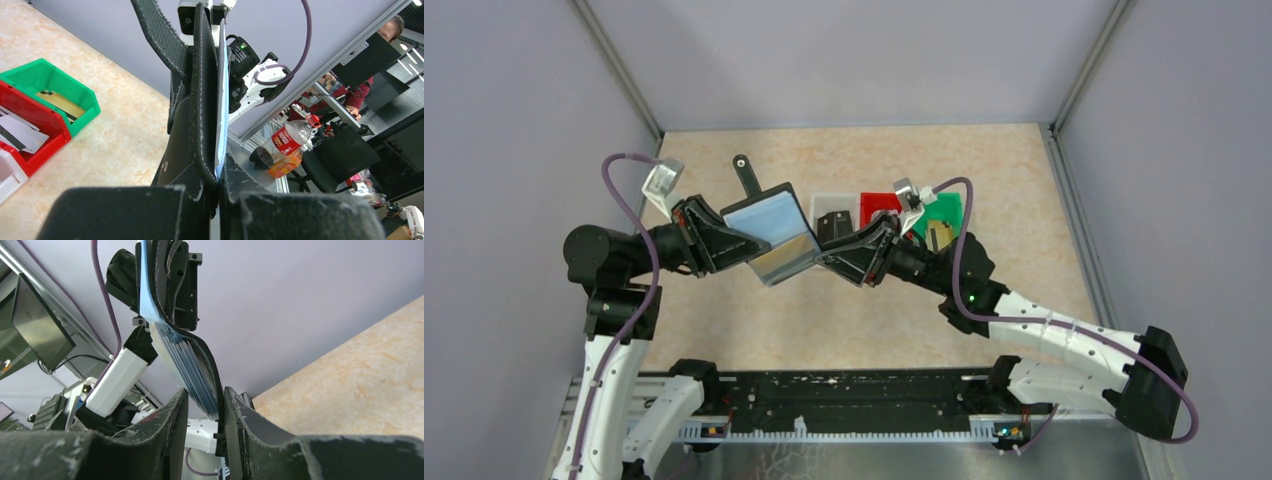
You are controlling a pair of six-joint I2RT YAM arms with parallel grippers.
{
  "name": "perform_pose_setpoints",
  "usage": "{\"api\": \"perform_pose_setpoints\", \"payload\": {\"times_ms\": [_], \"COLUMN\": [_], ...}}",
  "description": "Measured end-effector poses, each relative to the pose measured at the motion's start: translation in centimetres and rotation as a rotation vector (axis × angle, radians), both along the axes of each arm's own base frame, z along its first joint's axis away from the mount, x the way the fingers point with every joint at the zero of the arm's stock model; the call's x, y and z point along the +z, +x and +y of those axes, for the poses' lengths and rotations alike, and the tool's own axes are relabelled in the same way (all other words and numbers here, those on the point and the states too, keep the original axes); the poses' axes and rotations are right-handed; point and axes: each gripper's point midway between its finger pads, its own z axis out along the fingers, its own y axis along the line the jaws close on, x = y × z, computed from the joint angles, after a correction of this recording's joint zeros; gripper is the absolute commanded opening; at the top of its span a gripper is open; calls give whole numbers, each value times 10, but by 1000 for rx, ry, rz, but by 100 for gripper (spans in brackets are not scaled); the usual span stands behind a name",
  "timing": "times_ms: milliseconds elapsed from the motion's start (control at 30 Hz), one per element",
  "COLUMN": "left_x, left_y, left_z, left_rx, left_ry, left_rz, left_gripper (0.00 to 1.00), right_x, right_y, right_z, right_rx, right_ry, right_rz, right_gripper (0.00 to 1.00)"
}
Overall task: Take the credit cards out of the card holder
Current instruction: Remove the credit card from the card holder.
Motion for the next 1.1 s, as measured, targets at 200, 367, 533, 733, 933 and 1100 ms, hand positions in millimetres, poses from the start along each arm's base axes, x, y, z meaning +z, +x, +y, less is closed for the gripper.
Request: {"api": "perform_pose_setpoints", "payload": {"times_ms": [200, 367, 533, 733, 933, 1100], "left_x": [0, -6, -17, -50, -69, -67], "left_y": [2, 10, 20, 20, 19, 26], "left_z": [0, 1, 2, 2, 5, 8], "left_rx": [12, 46, 87, 95, 127, 164], "left_ry": [-1, 11, 33, 72, 115, 147], "left_rz": [-9, -2, 22, 32, -21, -74], "left_gripper": [38, 76, 88, 78, 47, 11], "right_x": [4, 7, 8, 3, 0, -2], "right_y": [-2, -7, -6, -1, 0, 5], "right_z": [1, 5, 6, 7, 8, 8], "right_rx": [16, 50, 56, 39, 37, 16], "right_ry": [18, 45, 54, 42, 30, 24], "right_rz": [-11, 2, 31, 70, 94, 108], "right_gripper": [0, 0, 0, 0, 0, 0]}}
